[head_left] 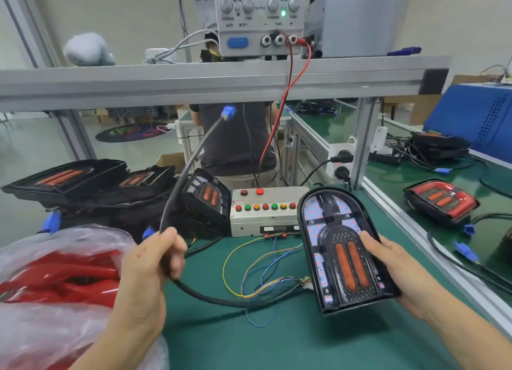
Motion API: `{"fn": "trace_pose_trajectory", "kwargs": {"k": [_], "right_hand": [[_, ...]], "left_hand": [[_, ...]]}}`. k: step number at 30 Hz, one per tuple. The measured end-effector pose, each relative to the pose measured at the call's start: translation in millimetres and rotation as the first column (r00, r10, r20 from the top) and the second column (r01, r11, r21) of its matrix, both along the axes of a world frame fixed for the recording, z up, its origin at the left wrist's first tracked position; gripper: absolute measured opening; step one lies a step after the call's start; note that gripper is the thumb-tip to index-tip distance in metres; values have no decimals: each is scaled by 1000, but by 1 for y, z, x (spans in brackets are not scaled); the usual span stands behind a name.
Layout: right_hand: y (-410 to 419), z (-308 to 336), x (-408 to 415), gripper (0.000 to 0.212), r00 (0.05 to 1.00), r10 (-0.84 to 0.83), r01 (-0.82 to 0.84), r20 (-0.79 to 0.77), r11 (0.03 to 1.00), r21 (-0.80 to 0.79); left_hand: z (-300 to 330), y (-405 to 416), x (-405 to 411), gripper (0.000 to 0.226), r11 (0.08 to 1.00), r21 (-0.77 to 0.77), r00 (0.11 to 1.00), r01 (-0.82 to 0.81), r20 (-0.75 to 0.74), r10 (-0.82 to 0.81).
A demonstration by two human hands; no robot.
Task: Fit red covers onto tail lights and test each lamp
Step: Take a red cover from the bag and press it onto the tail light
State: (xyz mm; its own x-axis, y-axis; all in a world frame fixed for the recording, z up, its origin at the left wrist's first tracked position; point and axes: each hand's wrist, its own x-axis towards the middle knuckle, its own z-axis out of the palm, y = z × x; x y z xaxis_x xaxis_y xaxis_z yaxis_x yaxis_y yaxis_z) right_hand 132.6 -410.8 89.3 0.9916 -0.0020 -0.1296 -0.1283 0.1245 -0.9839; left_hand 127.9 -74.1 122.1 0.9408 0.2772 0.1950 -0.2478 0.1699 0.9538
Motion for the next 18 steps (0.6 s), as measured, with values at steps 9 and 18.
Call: {"fn": "trace_pose_trajectory", "kwargs": {"k": [9, 18], "right_hand": [[-14, -2, 3, 38, 995, -97, 95, -30, 995, -42], [-3, -8, 2, 34, 970, -91, 38, -224, 972, -230]], "left_hand": [[-42, 17, 2, 32, 998, 43, 844, 47, -536, -17], [-23, 35, 48, 41, 341, 940, 934, 16, -136, 331]]}}
